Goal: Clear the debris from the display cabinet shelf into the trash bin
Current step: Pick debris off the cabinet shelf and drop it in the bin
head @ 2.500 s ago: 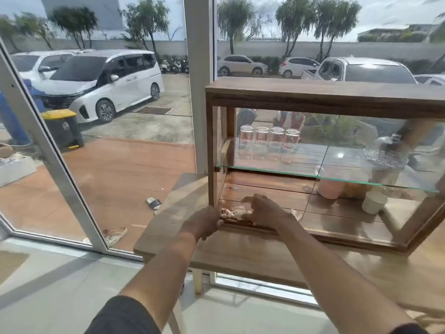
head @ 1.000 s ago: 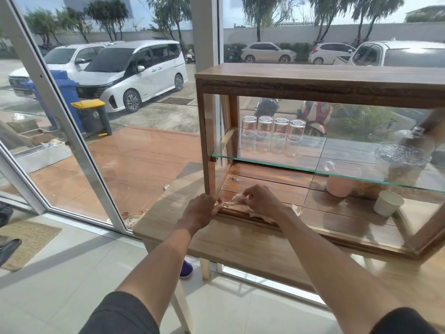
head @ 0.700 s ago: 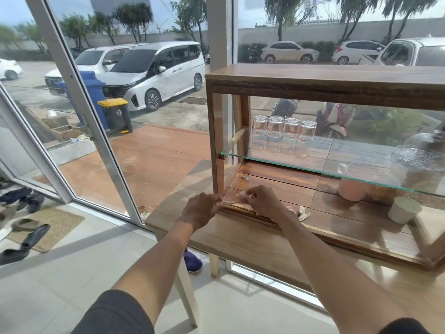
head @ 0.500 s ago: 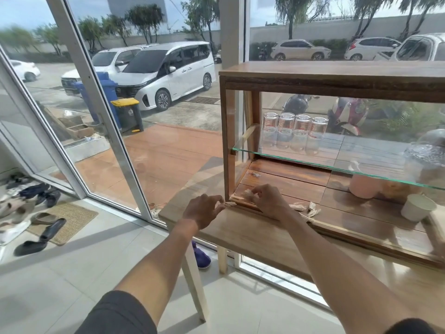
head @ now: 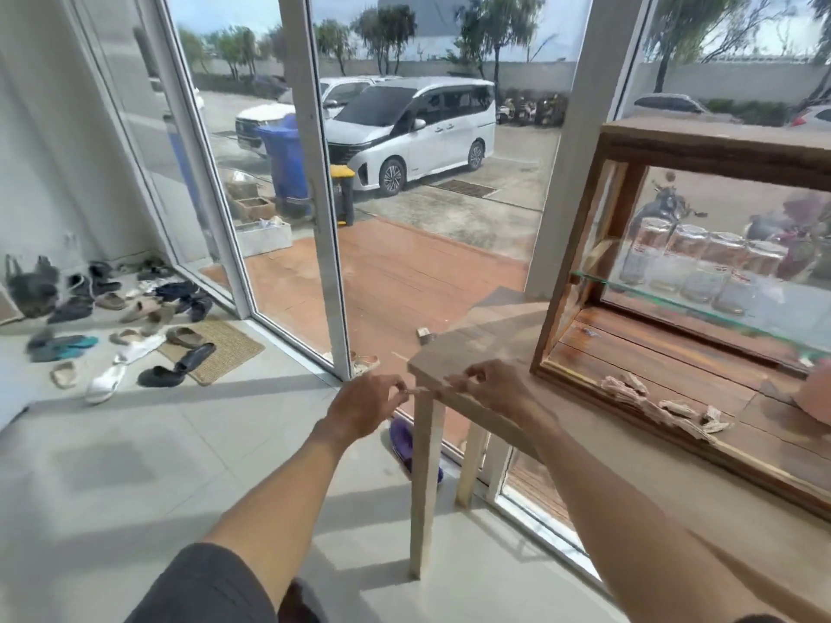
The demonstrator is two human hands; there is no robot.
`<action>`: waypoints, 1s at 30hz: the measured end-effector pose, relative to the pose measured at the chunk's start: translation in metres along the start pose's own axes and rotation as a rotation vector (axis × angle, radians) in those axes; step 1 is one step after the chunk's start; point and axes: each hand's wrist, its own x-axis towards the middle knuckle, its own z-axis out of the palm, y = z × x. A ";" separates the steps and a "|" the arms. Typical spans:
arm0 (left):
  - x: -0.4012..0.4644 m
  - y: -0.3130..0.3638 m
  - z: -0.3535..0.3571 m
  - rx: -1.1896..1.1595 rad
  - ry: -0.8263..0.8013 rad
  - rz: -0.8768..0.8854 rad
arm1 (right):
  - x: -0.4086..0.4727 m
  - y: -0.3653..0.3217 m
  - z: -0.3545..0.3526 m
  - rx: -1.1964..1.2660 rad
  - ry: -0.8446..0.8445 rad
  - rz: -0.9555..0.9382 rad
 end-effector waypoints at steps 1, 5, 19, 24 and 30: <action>-0.012 -0.013 -0.001 -0.007 0.006 -0.045 | 0.004 -0.012 0.014 -0.013 -0.019 -0.015; -0.058 -0.062 -0.011 -0.056 -0.031 -0.266 | 0.017 -0.052 0.077 -0.009 -0.153 -0.113; -0.240 -0.169 0.021 -0.131 -0.096 -0.702 | -0.005 -0.091 0.276 -0.117 -0.542 -0.189; -0.279 -0.191 0.049 -0.185 -0.127 -0.828 | -0.017 -0.090 0.327 -0.125 -0.651 -0.200; -0.293 -0.210 0.073 -0.257 -0.183 -0.922 | -0.020 -0.087 0.371 -0.174 -0.729 -0.198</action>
